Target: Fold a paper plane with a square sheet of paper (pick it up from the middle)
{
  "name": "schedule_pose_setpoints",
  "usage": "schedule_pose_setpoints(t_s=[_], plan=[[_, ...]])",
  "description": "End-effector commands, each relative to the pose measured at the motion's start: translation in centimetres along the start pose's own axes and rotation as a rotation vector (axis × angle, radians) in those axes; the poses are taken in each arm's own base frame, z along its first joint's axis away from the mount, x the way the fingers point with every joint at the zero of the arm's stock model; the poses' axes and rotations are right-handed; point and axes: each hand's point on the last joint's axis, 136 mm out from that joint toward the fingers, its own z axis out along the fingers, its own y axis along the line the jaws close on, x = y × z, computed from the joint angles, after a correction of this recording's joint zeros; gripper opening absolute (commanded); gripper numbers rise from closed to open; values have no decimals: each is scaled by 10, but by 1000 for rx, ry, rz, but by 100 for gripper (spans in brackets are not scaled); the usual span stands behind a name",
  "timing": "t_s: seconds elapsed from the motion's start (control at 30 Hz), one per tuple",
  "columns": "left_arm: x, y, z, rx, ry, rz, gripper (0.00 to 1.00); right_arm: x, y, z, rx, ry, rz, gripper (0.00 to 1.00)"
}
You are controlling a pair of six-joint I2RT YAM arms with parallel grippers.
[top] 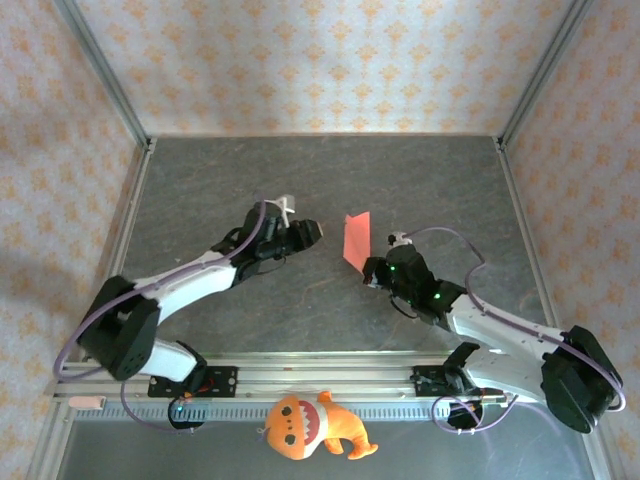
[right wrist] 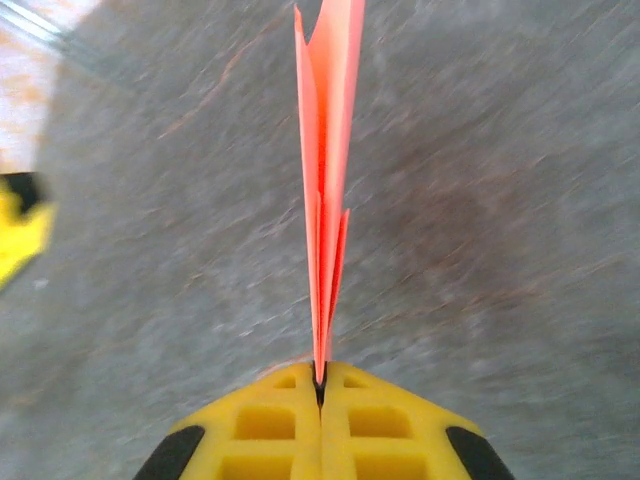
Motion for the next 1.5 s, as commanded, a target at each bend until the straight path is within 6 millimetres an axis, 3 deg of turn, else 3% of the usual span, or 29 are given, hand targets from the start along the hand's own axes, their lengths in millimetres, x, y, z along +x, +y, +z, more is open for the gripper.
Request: schedule_pose_setpoints(t_s=[0.0,0.17,0.33,0.57,0.83,1.2,1.47], plan=[[-17,29,-24,-85,-93,-48,39,-13,-34,-16,276,-53,-242,0],[-38,48,-63,-147,-194,-45,43,-21,-20,-14,412,-51,-425,0],[-47,61,-89,-191,-284,-58,45,-21,-18,-2,561,-12,-557,0],[-49,66,-101,-217,-312,-56,50,-26,-7,-1,658,-56,-678,0],[-54,71,-111,-261,-341,-64,57,-27,-24,-11,749,-79,-662,0],[-53,73,-116,-281,-337,-61,59,22,-42,19,792,153,-747,0],[-51,76,-118,-291,-340,-66,60,77,-18,47,686,297,-866,4]])
